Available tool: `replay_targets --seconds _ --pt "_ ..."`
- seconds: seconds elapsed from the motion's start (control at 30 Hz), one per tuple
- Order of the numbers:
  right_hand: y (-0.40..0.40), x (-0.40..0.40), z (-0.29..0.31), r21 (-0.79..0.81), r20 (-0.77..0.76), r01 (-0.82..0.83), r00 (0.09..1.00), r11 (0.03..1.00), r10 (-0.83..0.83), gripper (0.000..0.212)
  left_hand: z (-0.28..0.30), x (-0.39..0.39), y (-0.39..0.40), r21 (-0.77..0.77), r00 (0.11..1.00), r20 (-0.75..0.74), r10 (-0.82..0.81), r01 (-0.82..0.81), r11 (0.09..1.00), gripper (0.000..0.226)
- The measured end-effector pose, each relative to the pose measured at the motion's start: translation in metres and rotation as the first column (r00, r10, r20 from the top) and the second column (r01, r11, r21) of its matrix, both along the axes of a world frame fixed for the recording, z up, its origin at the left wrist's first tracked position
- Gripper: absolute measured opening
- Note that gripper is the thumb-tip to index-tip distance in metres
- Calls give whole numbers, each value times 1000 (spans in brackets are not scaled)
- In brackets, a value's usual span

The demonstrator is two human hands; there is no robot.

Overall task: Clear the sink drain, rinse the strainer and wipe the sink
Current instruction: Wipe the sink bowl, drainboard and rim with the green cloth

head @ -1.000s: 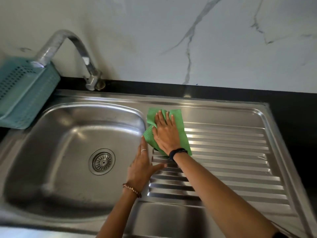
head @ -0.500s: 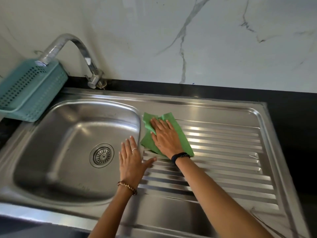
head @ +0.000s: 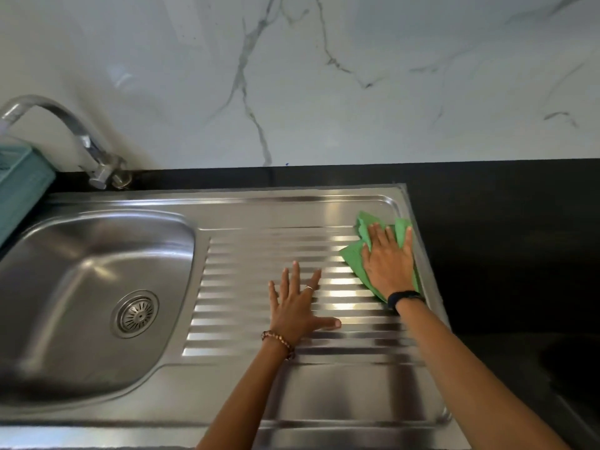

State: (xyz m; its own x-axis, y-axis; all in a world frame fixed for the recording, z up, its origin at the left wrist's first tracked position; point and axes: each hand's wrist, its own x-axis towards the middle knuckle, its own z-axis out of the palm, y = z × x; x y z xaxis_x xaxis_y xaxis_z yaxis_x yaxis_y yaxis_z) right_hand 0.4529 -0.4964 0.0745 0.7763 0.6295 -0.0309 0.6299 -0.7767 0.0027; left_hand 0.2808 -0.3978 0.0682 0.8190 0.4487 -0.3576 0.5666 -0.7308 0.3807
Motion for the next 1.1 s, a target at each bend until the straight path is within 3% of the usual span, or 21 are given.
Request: replay_targets --seconds 0.27,0.57,0.77,0.97,1.1 --pt "-43 -28 -2 11 -2 89 996 996 -89 56 -1 -2 1 20 1000 0 -19 19 1000 105" --pt "-17 -11 4 19 -24 150 989 989 -149 55 -2 -18 2 21 995 96 -23 21 1000 100" --pt "-6 -28 -1 133 -32 171 985 976 -168 51 2 -65 43 106 975 136 176 -191 976 105" --pt "65 -84 -9 192 -83 -4 996 981 20 53 0 -125 85 30 909 65 412 -415 909 115" --pt "134 -131 -10 231 -107 -194 969 953 223 53 -5 -134 91 -69 866 52 498 -494 866 110"
